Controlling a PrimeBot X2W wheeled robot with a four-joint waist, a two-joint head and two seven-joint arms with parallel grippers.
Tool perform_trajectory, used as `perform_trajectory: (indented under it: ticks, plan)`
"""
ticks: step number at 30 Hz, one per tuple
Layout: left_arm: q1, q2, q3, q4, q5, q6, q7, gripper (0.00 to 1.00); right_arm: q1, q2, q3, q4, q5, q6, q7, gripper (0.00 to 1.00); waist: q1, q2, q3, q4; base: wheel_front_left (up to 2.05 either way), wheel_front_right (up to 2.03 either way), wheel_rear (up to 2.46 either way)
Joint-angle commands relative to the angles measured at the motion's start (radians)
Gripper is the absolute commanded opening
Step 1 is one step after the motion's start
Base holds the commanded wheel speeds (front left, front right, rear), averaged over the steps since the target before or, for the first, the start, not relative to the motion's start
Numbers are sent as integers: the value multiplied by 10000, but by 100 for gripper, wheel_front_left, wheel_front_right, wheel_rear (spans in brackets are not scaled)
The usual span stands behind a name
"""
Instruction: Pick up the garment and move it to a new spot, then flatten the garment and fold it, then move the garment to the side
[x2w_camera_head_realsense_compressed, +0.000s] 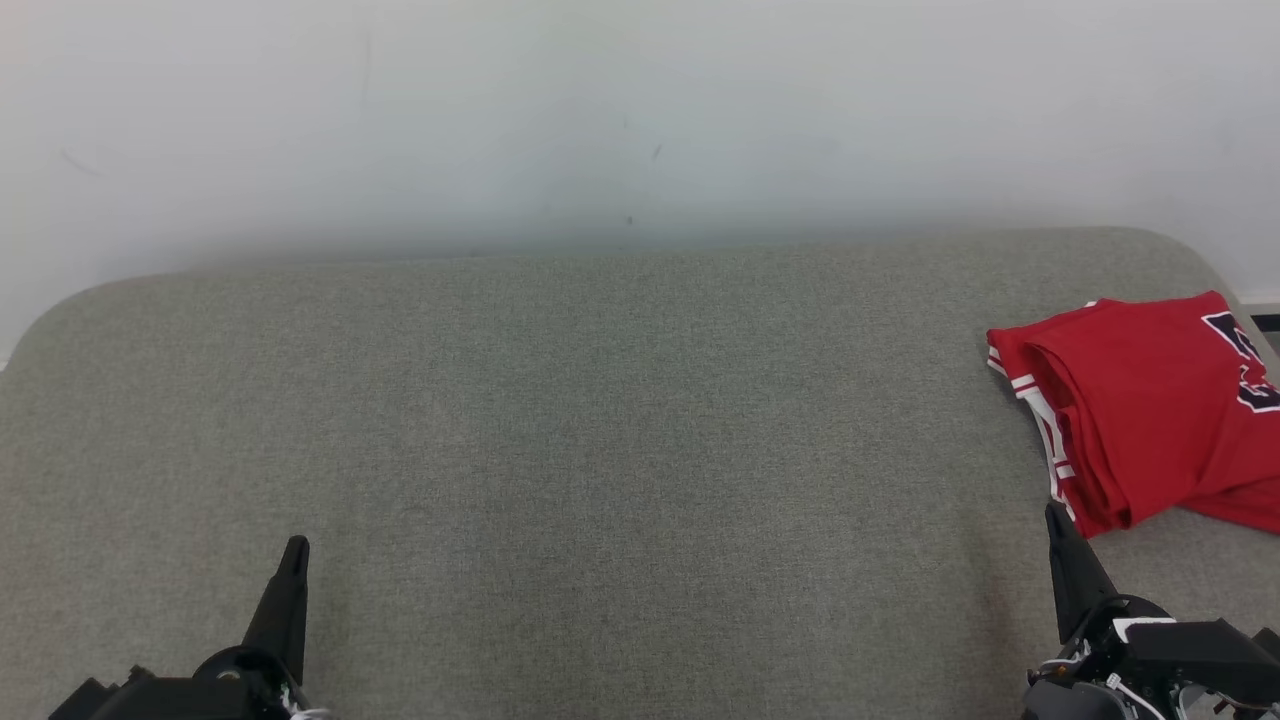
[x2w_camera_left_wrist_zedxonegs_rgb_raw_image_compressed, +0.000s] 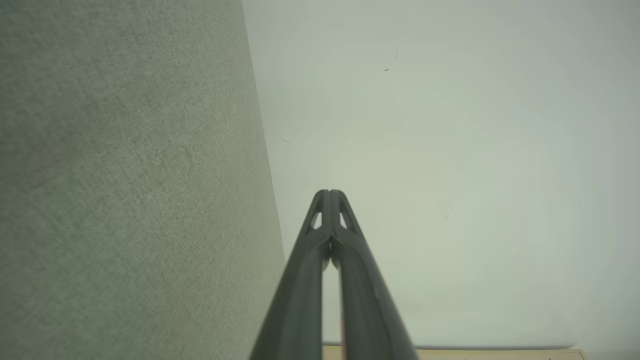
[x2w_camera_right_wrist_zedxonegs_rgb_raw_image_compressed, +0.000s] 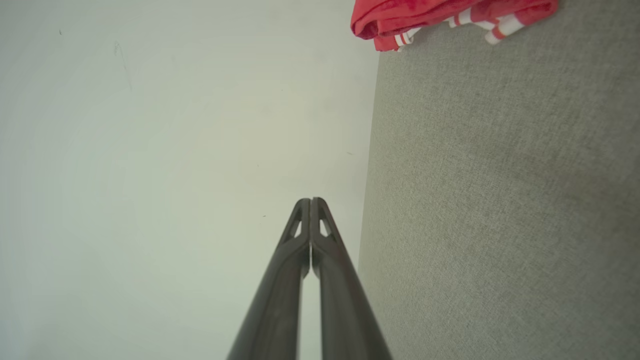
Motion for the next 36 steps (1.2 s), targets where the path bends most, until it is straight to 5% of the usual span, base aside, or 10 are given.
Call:
perform_trajectory:
  ticks: [1, 36]
  plan:
    - [-110, 52, 31, 10, -44, -28, 30, 0, -78, 16, -19, -24, 10, -21, 29, 0, 0, -1, 0, 0, 0, 0, 0]
    - [-108, 52, 28, 7, -45, -28, 29, 0, -76, 16, -15, -24, 13, -21, 26, 0, 0, -1, 0, 0, 0, 0, 0]
